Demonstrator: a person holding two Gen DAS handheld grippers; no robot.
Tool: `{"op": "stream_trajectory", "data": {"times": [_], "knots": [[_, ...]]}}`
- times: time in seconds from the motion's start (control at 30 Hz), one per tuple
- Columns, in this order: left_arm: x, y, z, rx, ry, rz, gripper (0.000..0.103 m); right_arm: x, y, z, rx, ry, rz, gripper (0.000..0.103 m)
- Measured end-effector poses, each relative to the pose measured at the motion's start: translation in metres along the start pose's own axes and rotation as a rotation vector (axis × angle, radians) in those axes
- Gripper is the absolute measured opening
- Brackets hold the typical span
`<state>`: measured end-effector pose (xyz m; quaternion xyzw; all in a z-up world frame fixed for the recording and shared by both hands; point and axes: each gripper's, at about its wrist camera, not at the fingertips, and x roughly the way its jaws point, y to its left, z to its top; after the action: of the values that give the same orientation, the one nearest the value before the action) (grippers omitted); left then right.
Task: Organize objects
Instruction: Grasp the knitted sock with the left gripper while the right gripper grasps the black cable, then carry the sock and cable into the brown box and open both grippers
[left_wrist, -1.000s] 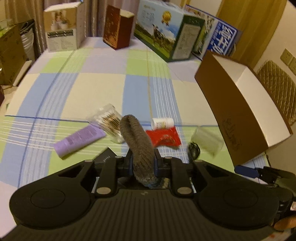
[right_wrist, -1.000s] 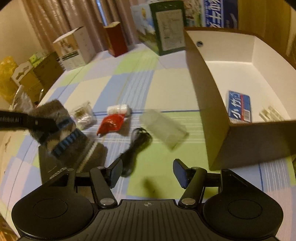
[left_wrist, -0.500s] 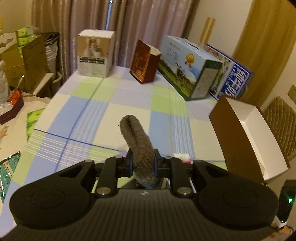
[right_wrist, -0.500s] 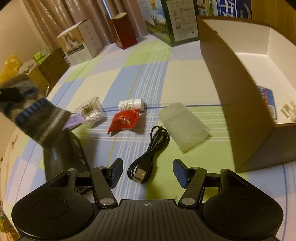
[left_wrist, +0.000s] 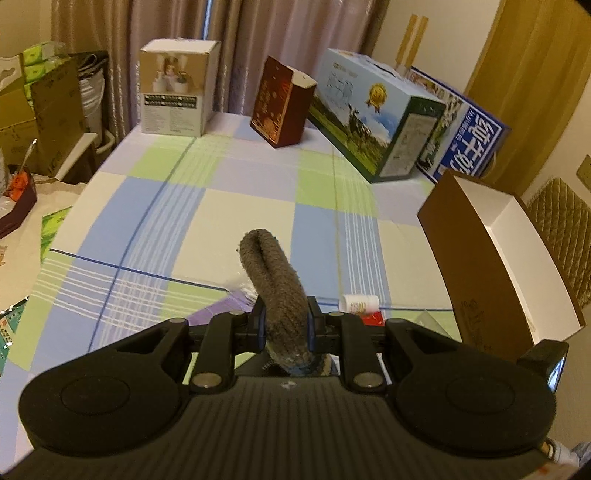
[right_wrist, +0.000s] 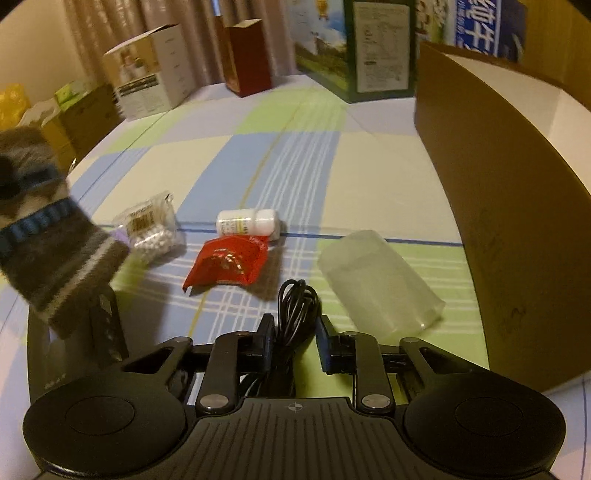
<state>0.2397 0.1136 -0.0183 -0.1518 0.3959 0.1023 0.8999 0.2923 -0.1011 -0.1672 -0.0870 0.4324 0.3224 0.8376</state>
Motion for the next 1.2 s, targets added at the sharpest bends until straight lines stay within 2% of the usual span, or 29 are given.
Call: {"op": "stream_trajectory", "data": {"times": [0.1, 0.2, 0.5, 0.9, 1.2], "knots": [[0.006, -0.005, -0.001, 0.012, 0.015, -0.014, 0.016, -0.005, -0.002, -0.001, 0.004, -0.001, 0.021, 0.012], [0.009, -0.011, -0.001, 0.025, 0.022, -0.028, 0.016, -0.015, -0.005, -0.003, 0.011, -0.026, 0.039, 0.012], [0.010, -0.034, 0.002, 0.075, 0.018, -0.071, 0.016, -0.061, -0.020, -0.002, 0.090, -0.135, 0.091, 0.009], [-0.006, -0.081, 0.019, 0.156, -0.048, -0.146, 0.016, -0.129, -0.038, 0.023, 0.092, -0.316, 0.116, 0.008], [-0.021, -0.134, 0.042, 0.227, -0.129, -0.225, 0.016, -0.176, -0.075, 0.045, 0.105, -0.417, 0.072, 0.008]]}}
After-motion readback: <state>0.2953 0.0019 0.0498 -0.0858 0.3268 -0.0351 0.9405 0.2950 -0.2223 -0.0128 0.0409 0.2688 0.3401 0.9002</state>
